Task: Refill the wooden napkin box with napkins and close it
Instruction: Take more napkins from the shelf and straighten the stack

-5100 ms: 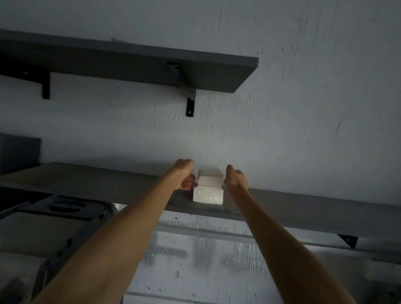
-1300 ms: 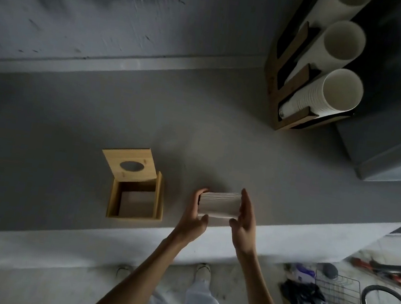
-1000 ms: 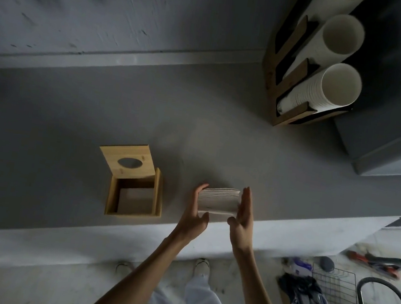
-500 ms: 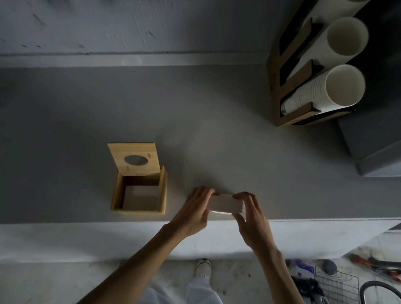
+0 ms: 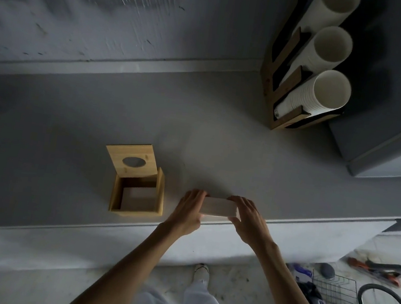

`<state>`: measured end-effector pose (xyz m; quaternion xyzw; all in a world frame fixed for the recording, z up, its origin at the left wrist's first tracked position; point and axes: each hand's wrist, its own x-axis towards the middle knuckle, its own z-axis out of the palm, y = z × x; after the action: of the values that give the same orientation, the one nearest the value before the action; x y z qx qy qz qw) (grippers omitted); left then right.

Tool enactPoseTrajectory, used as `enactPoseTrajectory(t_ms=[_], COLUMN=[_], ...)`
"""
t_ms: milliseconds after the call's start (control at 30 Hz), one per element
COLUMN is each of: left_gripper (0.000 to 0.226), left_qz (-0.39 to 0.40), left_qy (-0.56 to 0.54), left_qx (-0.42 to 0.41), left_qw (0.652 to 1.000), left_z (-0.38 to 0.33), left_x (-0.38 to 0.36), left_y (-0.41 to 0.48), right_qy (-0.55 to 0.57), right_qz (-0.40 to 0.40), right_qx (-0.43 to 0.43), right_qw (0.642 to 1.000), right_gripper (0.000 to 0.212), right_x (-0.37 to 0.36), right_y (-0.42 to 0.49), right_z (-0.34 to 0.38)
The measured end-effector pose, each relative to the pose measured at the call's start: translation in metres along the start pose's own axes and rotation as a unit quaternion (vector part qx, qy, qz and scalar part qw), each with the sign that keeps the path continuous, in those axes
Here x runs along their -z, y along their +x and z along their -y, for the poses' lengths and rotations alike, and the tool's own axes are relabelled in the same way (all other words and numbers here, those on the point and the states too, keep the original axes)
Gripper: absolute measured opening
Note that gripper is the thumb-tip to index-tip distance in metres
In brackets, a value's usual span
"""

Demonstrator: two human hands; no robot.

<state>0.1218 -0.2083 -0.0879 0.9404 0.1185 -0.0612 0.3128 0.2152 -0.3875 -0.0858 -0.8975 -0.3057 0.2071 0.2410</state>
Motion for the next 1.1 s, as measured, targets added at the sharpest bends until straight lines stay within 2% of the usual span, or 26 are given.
enactPoseTrajectory(t_ms=[133, 267, 567, 700, 800, 900, 1100], left_gripper=[0.047, 0.05, 0.051, 0.064, 0.074, 0.079, 0.087], left_qz=[0.009, 0.038, 0.035, 0.025, 0.008, 0.011, -0.018], left_qy=[-0.02, -0.052, -0.111, -0.166, -0.236, -0.28, -0.331], left_qx=[0.013, 0.034, 0.065, 0.081, 0.094, 0.106, 0.166], left_qw=[1.0, 0.997, 0.991, 0.982, 0.967, 0.954, 0.929], left_z=[0.001, 0.001, 0.001, 0.002, 0.002, -0.008, -0.009], left_x=[0.0, -0.001, -0.005, -0.007, -0.009, -0.012, -0.02], left_y=[0.001, 0.0, -0.004, -0.007, -0.012, -0.015, -0.01], right_qy=[0.012, 0.034, 0.09, 0.125, 0.244, 0.363, 0.387], right_qz=[-0.021, -0.005, -0.036, -0.036, -0.057, -0.064, -0.118], right_qx=[-0.009, -0.028, -0.031, -0.048, -0.081, -0.092, -0.122], right_qw=[1.0, 0.999, 0.995, 0.99, 0.965, 0.925, 0.906], right_gripper=[0.049, 0.053, 0.05, 0.064, 0.08, 0.085, 0.086], right_x=[-0.001, -0.004, -0.013, -0.018, -0.026, -0.039, -0.056], right_y=[0.001, 0.0, -0.002, -0.004, -0.008, -0.011, -0.01], right_z=[-0.002, -0.002, -0.003, -0.005, -0.004, 0.013, 0.02])
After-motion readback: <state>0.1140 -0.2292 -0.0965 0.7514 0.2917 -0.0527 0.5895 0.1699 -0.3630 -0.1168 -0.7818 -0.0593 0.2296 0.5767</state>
